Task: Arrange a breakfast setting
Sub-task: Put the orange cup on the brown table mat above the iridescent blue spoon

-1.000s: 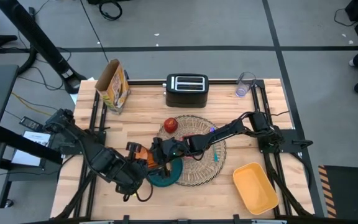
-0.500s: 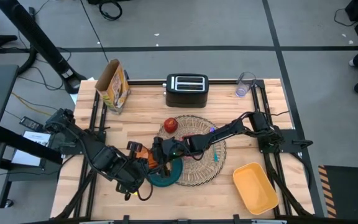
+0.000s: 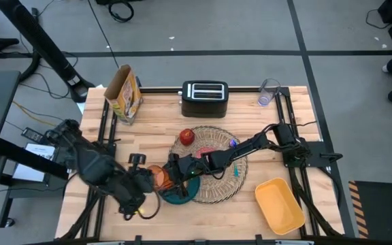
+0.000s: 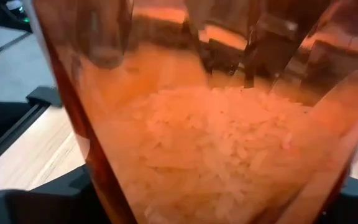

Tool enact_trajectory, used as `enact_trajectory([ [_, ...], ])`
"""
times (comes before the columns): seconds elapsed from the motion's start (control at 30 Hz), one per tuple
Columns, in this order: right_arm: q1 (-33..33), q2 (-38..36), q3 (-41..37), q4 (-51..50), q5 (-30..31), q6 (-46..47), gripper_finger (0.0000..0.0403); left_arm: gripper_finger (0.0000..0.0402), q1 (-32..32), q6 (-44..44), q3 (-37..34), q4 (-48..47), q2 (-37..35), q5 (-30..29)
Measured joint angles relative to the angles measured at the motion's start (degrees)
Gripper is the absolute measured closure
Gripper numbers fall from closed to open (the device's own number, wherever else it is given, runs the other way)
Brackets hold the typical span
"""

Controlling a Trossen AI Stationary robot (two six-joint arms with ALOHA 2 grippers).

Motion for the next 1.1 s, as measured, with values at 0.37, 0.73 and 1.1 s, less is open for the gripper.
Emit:
enact_trajectory([
  [0.37,0.93,-21.29,-24.40,8.93,11.73,2.45,0.0073,0.0241,-13.03,-4.26,0.74,3.12,-8.68,-24.62],
  [0.73,-6.83,-43.92,-58.11,26.87,26.79,5.87,0.0073,0.0242,-12.24,-3.99,-18.66,15.76,-12.79,-41.58],
  [1.1,-24.17,-38.28,-62.84,32.22,6.23,5.46,0.0073,0.0242,-2.34,-9.81,-39.05,31.60,-15.94,-40.66],
])
